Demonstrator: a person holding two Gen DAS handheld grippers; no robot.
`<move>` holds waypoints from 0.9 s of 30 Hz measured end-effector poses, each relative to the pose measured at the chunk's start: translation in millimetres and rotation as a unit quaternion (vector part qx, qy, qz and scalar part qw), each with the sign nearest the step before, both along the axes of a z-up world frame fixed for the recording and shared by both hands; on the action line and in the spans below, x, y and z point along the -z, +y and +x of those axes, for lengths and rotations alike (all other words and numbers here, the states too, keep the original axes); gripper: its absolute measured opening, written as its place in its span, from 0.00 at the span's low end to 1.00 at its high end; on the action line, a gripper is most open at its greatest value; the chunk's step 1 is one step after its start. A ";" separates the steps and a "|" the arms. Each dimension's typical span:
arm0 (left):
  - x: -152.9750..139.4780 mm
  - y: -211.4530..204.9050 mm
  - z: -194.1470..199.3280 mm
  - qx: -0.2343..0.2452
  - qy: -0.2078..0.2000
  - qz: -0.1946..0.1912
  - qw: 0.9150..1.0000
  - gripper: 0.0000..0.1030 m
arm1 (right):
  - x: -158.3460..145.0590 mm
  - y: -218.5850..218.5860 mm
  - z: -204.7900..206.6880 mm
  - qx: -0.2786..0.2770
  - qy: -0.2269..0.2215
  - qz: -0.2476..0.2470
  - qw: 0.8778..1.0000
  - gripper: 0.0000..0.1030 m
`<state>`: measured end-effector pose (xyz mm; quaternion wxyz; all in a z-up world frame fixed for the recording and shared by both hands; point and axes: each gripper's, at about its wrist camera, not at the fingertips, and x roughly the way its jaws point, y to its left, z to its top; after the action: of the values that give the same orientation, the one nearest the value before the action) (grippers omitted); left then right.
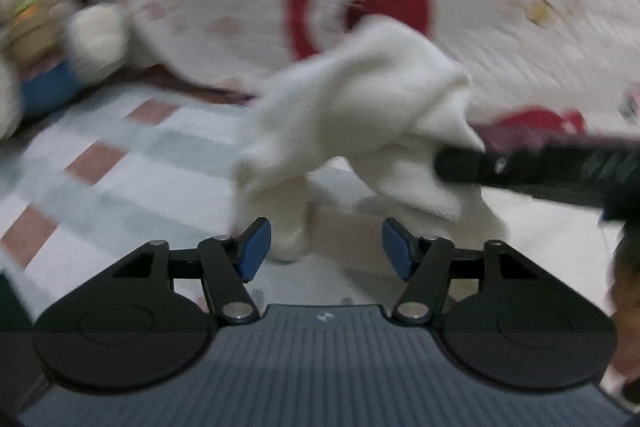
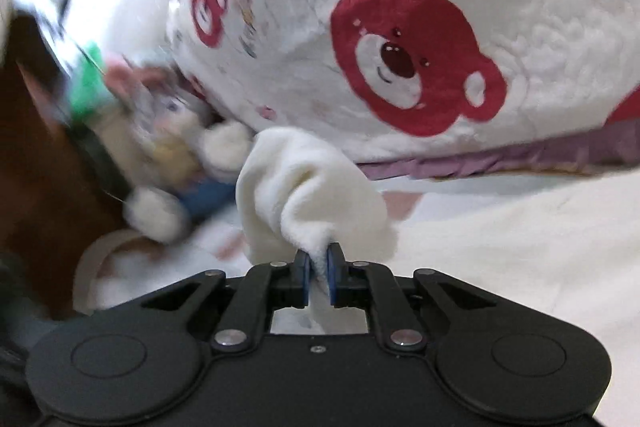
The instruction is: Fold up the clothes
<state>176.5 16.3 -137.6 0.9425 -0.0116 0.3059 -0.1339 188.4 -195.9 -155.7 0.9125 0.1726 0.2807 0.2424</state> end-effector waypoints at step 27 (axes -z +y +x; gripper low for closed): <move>42.7 -75.8 6.0 0.018 -0.100 0.243 0.965 0.05 | -14.7 -74.5 -47.1 -0.090 -0.054 0.062 0.993 0.11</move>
<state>182.5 -59.5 -180.4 0.9403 0.2370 0.2332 -0.0724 141.3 -270.5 -141.0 0.8883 0.1893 0.2302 0.3494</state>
